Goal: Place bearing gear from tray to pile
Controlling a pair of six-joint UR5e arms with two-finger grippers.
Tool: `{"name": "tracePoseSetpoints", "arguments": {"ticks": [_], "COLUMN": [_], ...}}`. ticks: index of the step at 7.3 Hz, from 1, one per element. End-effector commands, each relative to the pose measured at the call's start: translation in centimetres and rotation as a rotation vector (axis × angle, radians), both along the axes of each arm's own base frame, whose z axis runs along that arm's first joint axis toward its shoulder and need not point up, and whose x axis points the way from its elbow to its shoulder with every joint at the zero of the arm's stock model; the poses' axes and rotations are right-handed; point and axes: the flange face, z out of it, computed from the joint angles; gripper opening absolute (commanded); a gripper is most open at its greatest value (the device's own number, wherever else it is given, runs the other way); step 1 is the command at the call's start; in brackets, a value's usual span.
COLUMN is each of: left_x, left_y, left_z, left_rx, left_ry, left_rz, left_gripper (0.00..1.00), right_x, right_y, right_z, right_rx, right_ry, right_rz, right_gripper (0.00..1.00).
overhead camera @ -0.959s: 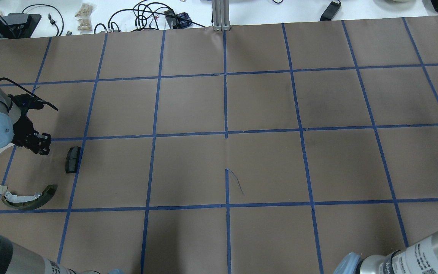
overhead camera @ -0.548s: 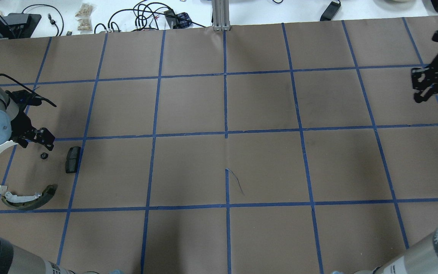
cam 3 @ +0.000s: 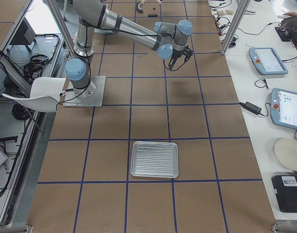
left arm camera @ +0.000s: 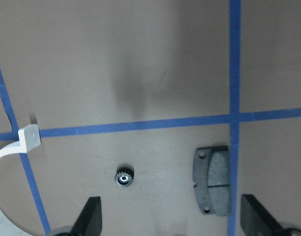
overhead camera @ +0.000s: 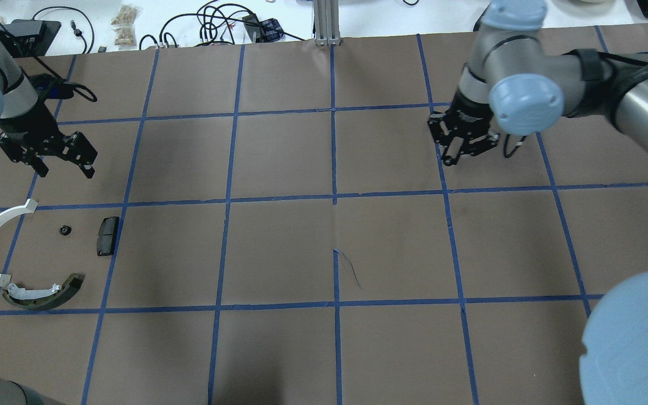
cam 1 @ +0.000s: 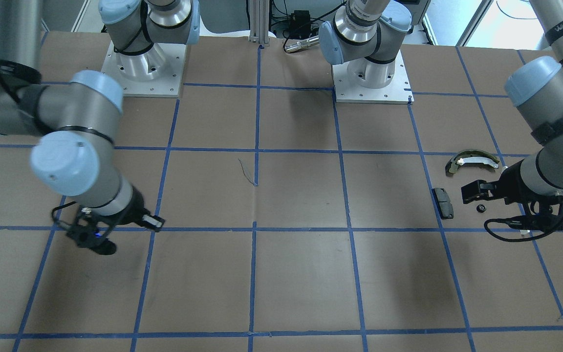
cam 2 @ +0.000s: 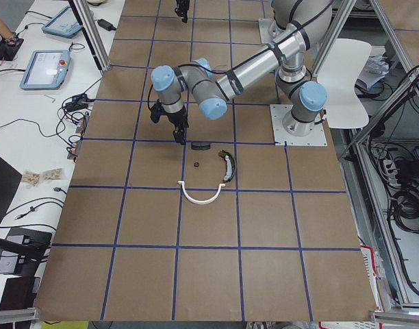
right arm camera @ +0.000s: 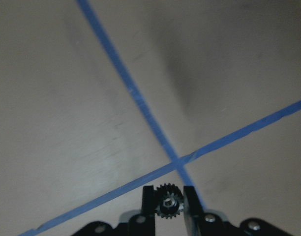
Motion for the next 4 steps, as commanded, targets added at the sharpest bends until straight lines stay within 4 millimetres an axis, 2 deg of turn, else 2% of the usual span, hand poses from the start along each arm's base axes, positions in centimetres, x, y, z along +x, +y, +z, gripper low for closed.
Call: {"name": "tracePoseSetpoints", "arguments": {"ticks": [1, 2, 3, 4], "left_x": [-11.5, -15.2, -17.5, -19.9], "left_y": [0.7, 2.4, 4.6, 6.5], "left_z": [8.2, 11.6, 14.4, 15.9], "left_rx": [-0.063, -0.132, -0.184, -0.209], "left_ry": [0.008, 0.058, 0.054, 0.042], "left_rz": [0.065, 0.040, 0.048, 0.056], "left_gripper": [0.99, 1.00, 1.00, 1.00], "right_x": [13.2, 17.7, 20.9, 22.0], "right_y": [5.0, 7.3, 9.1, 9.6], "right_z": [-0.4, -1.1, -1.5, -3.2], "right_rx": [-0.010, 0.024, 0.019, 0.047], "right_ry": [-0.030, -0.080, -0.084, -0.071], "right_rz": [-0.059, -0.059, -0.062, -0.060], "right_gripper": [0.00, 0.00, 0.00, 0.00]}}
